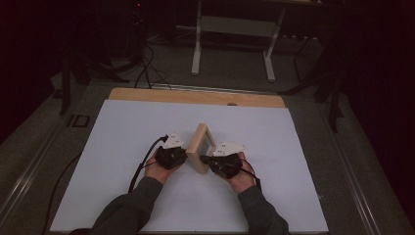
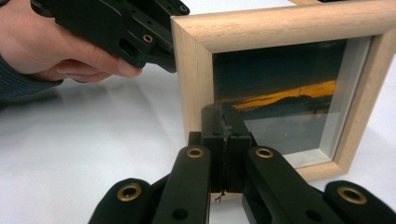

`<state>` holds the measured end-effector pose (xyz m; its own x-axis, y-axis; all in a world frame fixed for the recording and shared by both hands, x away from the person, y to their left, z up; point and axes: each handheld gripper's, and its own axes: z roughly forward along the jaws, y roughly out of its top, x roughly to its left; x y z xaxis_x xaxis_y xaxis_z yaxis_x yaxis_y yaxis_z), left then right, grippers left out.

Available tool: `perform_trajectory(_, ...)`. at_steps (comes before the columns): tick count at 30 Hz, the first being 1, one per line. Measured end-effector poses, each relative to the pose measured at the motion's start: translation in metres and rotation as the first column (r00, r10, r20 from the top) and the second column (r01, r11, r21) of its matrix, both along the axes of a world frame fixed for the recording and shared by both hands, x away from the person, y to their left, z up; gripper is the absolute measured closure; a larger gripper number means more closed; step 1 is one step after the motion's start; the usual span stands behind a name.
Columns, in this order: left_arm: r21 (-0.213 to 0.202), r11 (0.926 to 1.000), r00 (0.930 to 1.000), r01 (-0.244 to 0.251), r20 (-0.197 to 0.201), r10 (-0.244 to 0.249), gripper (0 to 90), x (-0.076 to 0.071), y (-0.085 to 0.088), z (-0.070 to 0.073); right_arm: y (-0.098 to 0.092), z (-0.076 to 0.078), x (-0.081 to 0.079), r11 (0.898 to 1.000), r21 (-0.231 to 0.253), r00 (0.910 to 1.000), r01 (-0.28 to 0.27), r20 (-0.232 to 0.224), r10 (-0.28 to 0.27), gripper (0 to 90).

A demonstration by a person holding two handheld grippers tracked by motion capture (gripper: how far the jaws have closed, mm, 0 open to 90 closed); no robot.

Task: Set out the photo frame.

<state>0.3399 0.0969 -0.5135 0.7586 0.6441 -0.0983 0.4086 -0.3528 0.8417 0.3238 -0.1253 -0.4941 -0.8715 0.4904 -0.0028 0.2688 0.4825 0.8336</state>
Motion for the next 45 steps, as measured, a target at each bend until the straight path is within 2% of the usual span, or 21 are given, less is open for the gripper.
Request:
perform_trajectory(9, -0.005, 1.0000, 1.0000, 0.002, -0.001, -0.002, 90.0, 0.000, 0.000, 0.000, 0.000, 0.000, 0.000, 1.000, -0.003, 1.0000, 0.000, 0.002, 0.000, 90.0)
perform_trajectory(20, -0.037, 0.9989, 0.9996, -0.028, 0.002, 0.028, 87.6, 0.000, 0.009, 0.004, 0.000, -0.001, 0.000, 1.000, -0.012, 1.0000, -0.002, 0.004, 0.002, 90.0)
perform_trajectory(31, -0.040, 0.9991, 0.9998, -0.013, 0.011, 0.013, 89.5, -0.011, 0.018, 0.011, -0.004, -0.008, -0.005, 0.999, -0.046, 0.9998, -0.015, -0.010, 0.015, 90.0)
perform_trajectory(36, -0.055, 0.9985, 0.9999, -0.007, 0.011, 0.008, 89.8, -0.011, 0.018, 0.012, -0.005, -0.012, -0.007, 0.998, -0.055, 0.9996, -0.017, -0.025, 0.015, 90.0)
perform_trajectory(45, -0.048, 0.9988, 0.9999, -0.011, 0.008, 0.012, 90.0, -0.010, 0.017, 0.010, -0.002, -0.015, -0.010, 0.998, -0.061, 0.9991, -0.029, -0.031, 0.027, 90.0)
